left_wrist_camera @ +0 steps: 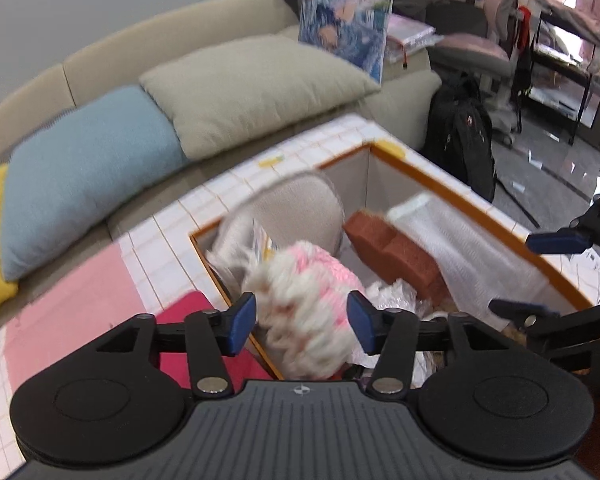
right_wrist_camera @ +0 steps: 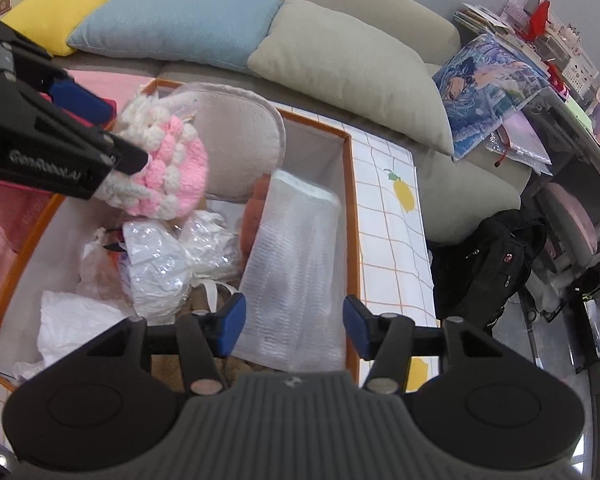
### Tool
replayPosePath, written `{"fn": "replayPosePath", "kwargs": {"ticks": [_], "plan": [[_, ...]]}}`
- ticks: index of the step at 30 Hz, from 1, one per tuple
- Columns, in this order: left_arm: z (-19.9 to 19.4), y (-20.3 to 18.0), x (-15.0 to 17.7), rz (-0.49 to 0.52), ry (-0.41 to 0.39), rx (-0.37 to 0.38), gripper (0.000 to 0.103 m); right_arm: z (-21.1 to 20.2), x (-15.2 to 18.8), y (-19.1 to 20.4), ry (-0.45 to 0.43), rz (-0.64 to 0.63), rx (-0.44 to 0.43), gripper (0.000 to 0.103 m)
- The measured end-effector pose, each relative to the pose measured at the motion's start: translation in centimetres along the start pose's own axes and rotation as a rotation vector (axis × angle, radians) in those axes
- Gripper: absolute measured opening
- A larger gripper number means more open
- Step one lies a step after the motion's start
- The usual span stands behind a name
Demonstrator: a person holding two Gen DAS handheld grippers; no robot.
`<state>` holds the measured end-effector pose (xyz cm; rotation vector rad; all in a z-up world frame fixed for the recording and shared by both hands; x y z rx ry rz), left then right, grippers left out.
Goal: Organize soft objects
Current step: 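Open both tools to release the mesh bag and crocheted ball into the box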
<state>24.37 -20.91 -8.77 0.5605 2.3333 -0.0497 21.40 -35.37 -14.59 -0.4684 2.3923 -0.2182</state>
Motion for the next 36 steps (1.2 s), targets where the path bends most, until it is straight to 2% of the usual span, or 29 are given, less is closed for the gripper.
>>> {"fn": "replayPosePath", "kwargs": {"ticks": [2, 8, 14, 24, 28, 30, 32, 33, 36], "plan": [[-1.2, 0.1, -0.4, -0.001, -0.03, 0.012, 0.073, -0.6, -0.3, 0.0, -0.008, 0.015, -0.007, 0.058], [-6.2, 0.6, -1.3, -0.018, -0.149, 0.027, 0.076, -3.1, -2.0, 0.1, -0.036, 0.092, -0.051, 0.067], [-11.5, 2.3, -1.1, -0.079, -0.244, 0.019, 0.078, -6.8, -3.9, 1.3, -0.09, 0.172, -0.104, 0.068], [-17.5, 6.1, 2.4, -0.186, -0.388, -0.074, 0.078, -13.5, -5.5, 5.1, -0.24, 0.254, -0.124, 0.084], [-18.4, 7.1, 4.2, -0.227, -0.41, -0.107, 0.079, -14.9, -5.1, 6.9, -0.291, 0.264, -0.107, 0.09], [-18.2, 7.7, 5.4, -0.281, -0.354, -0.126, 0.079, -15.4, -4.6, 8.0, -0.311, 0.271, -0.114, 0.091], [-17.8, 8.1, 6.5, -0.338, -0.33, -0.1, 0.079, -15.6, -3.9, 9.2, -0.33, 0.258, -0.106, 0.091], [-17.8, 8.3, 7.0, -0.347, -0.333, -0.113, 0.08, -15.6, -3.5, 9.8, -0.334, 0.244, -0.098, 0.091], [-17.9, 8.3, 8.3, -0.325, -0.347, -0.213, 0.089, -15.5, -2.1, 11.5, -0.312, 0.221, -0.087, 0.091]]}}
Point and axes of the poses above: each gripper's, at about its wrist camera, not at the fingertips, and z roughly the way its jaws point, y to its left, x to its underside, the point moved 9 cm from there along z, roughly the way its jaws point
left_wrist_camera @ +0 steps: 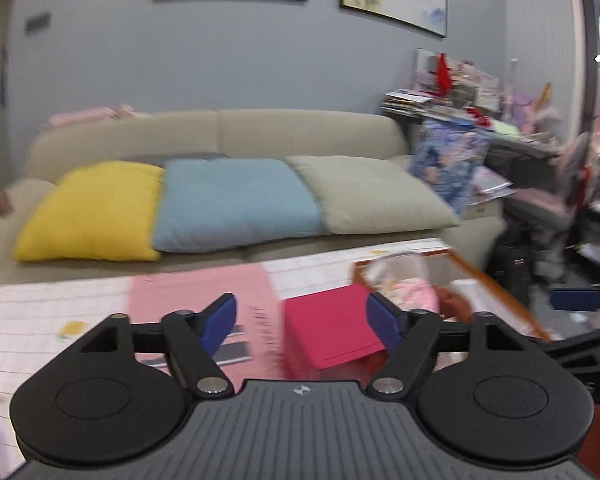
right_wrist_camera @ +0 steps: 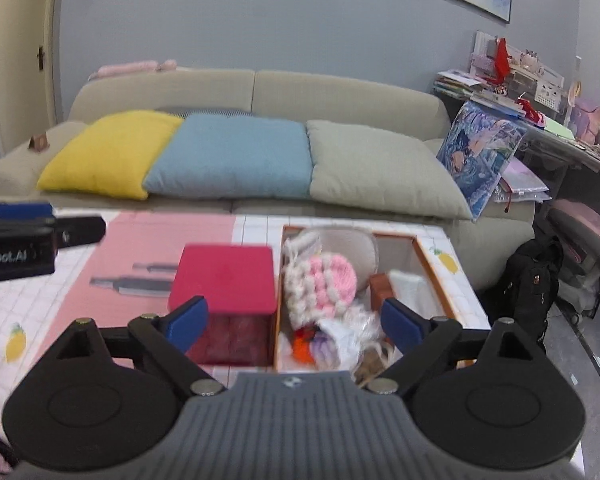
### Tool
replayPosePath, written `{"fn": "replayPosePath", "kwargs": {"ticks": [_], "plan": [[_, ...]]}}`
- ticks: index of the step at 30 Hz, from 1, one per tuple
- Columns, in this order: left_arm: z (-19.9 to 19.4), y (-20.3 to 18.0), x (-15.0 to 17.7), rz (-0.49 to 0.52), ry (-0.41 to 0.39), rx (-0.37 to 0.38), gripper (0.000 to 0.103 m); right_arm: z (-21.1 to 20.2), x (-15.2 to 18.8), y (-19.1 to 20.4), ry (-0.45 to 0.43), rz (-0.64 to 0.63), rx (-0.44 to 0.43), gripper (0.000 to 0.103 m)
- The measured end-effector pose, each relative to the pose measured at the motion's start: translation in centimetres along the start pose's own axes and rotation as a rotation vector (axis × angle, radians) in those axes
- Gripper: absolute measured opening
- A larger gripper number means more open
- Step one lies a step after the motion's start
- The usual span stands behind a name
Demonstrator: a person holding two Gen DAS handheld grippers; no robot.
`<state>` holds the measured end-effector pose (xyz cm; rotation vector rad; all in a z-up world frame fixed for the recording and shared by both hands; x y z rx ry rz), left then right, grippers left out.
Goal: Organize soft objects
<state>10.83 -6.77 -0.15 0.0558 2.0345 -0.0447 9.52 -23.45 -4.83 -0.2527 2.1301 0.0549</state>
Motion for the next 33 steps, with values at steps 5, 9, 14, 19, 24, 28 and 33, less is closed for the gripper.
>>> {"fn": "replayPosePath", "kwargs": {"ticks": [5, 9, 14, 19, 24, 28, 33], "plan": [[-0.4, 0.3, 2.6, 0.036, 0.038, -0.018, 0.092, -0.1, 2.3, 1.1, 0.05, 0.033, -0.024, 0.091], [0.0, 0.5, 4.4, 0.015, 0.104, -0.031, 0.092, 0.5, 3.3, 1.3, 0.076, 0.029, -0.008, 0.092], [0.0, 0.4, 6.0, 0.014, 0.124, -0.057, 0.092, 1.3, 4.0, 0.4, 0.097, 0.074, 0.008, 0.092], [0.2, 0.3, 7.1, 0.009, 0.166, -0.063, 0.092, 1.9, 5.1, -0.2, 0.125, 0.112, 0.016, 0.092], [0.2, 0.1, 7.3, 0.013, 0.18, -0.058, 0.092, 2.3, 5.4, -0.4, 0.144, 0.129, 0.012, 0.092], [0.1, 0.1, 7.4, 0.013, 0.181, -0.057, 0.092, 2.2, 5.4, -0.2, 0.143, 0.121, 0.012, 0.092], [0.0, 0.1, 7.2, 0.008, 0.178, -0.059, 0.092, 2.2, 5.3, -0.1, 0.142, 0.111, 0.01, 0.092]]}}
Point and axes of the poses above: each gripper's, at about its wrist camera, not at the fingertips, and z roughly the way its jaws point, y to its left, x to its underside, the point moved 9 cm from there along z, roughly the way its jaws point
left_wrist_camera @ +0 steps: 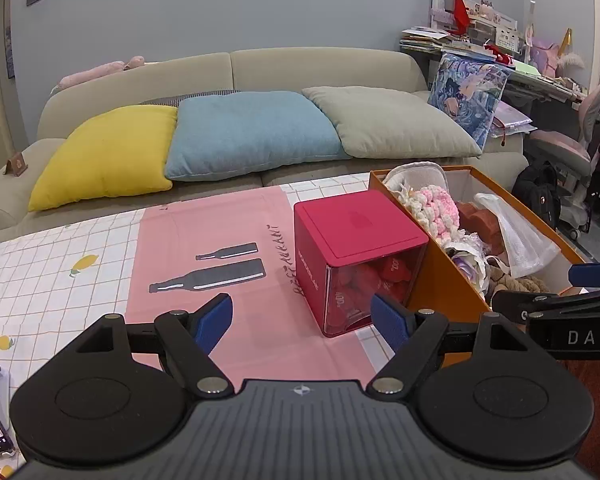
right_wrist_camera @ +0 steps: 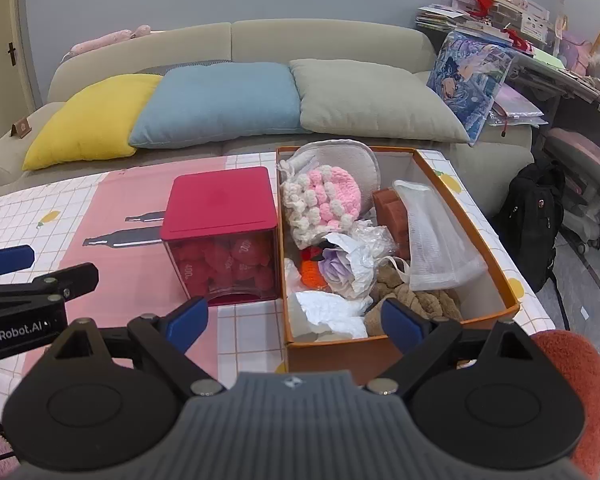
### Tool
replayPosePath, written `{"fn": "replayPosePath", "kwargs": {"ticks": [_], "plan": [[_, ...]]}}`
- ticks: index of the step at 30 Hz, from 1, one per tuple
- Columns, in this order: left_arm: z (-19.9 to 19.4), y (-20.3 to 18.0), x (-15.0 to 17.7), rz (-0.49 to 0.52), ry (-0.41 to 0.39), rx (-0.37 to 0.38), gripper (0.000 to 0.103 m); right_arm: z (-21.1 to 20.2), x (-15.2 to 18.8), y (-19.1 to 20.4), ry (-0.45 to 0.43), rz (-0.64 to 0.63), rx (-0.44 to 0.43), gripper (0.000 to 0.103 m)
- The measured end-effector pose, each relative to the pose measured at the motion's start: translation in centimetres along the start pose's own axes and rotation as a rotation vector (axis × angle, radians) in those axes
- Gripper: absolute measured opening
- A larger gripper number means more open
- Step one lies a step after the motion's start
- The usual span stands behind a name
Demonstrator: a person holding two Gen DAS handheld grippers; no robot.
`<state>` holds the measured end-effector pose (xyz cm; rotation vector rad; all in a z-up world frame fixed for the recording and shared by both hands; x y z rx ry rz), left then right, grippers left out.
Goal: Organize soft objects
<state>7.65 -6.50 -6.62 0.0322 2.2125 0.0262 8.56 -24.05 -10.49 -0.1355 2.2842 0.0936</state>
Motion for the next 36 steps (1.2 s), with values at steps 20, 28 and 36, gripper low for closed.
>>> {"fn": "replayPosePath", "kwargs": {"ticks": [20, 28, 36], "plan": [[-0.48, 0.46, -0.28, 0.001, -0.013, -0.007, 0.092, -0.45, -0.25, 0.54, -0.019, -0.028, -0.007, 0.092], [-0.51, 0.64, -0.47, 0.003, -0.016, -0.008, 0.092, -0.57, -0.43, 0.72, -0.025, -0.037, -0.012, 0.092], [-0.67, 0.75, -0.56, 0.003, -0.02, -0.009, 0.092, -0.66, -0.52, 0.87, -0.031, -0.045, -0.017, 0.092]]}}
Point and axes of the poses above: each gripper's, at about its wrist camera, not at the fingertips, and z roughly the way its jaws point, y to its left, x to its underside, the point moved 9 cm from there along z, roughly the way its jaws point
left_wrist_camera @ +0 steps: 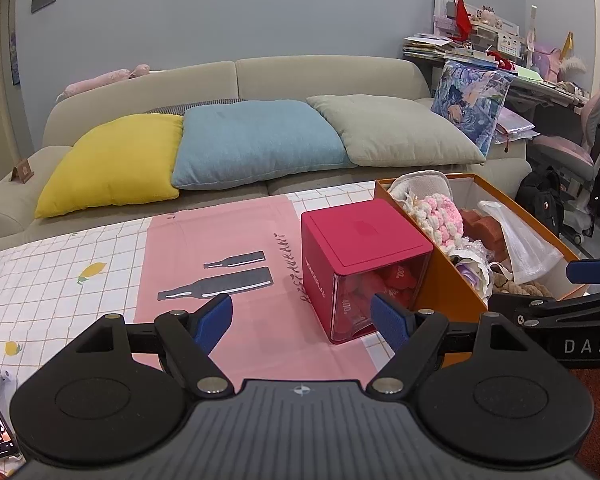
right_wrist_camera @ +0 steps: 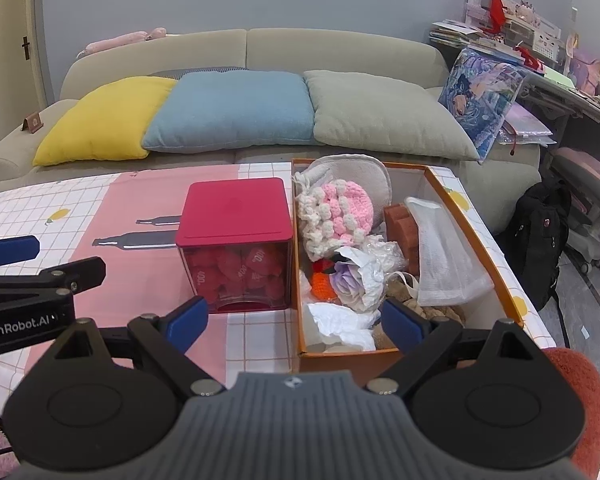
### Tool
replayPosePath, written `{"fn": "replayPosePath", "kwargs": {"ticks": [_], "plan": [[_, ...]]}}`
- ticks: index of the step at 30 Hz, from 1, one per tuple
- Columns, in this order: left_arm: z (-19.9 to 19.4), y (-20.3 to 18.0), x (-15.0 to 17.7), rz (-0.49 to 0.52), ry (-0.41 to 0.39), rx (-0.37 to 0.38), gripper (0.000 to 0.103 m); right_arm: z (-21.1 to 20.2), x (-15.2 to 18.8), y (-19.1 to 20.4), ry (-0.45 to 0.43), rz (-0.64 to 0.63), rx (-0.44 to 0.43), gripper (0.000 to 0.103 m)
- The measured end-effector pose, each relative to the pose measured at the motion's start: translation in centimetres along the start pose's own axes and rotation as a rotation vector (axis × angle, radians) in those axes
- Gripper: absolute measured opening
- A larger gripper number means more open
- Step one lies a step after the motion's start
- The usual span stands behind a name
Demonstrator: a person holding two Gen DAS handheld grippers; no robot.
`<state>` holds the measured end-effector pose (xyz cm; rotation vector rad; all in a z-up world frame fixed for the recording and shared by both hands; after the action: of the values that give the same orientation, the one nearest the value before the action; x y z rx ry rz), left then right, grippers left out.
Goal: Organize soft objects
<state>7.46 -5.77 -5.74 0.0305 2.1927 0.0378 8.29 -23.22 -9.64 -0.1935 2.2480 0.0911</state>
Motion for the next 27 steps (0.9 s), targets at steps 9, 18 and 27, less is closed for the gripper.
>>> {"fn": "replayPosePath", "kwargs": {"ticks": [9, 18, 27], "plan": [[-0.27, 0.05, -0.18, 0.005, -0.007, 0.003, 0.092, -0.09, -0.04, -0.02, -0.002, 0.001, 0.001, 0.092], [-0.29, -0.05, -0.13, 0.006, -0.007, 0.003, 0.092, -0.1, -0.01, -0.04, 0.0, 0.001, 0.004, 0.092], [-0.35, -0.04, -0.16, 0.006, -0.008, 0.003, 0.092, -0.23, -0.04, 0.06, 0.0, -0.001, 0.001, 0.092]]}}
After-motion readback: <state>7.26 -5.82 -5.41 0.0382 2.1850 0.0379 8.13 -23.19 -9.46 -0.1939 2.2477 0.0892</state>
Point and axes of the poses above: each gripper's, at about its wrist camera, not at the fingertips, and z roughly the way its jaws point, y to its left, x to its underside, the point moved 9 cm from there along z, roughly the way its jaws point
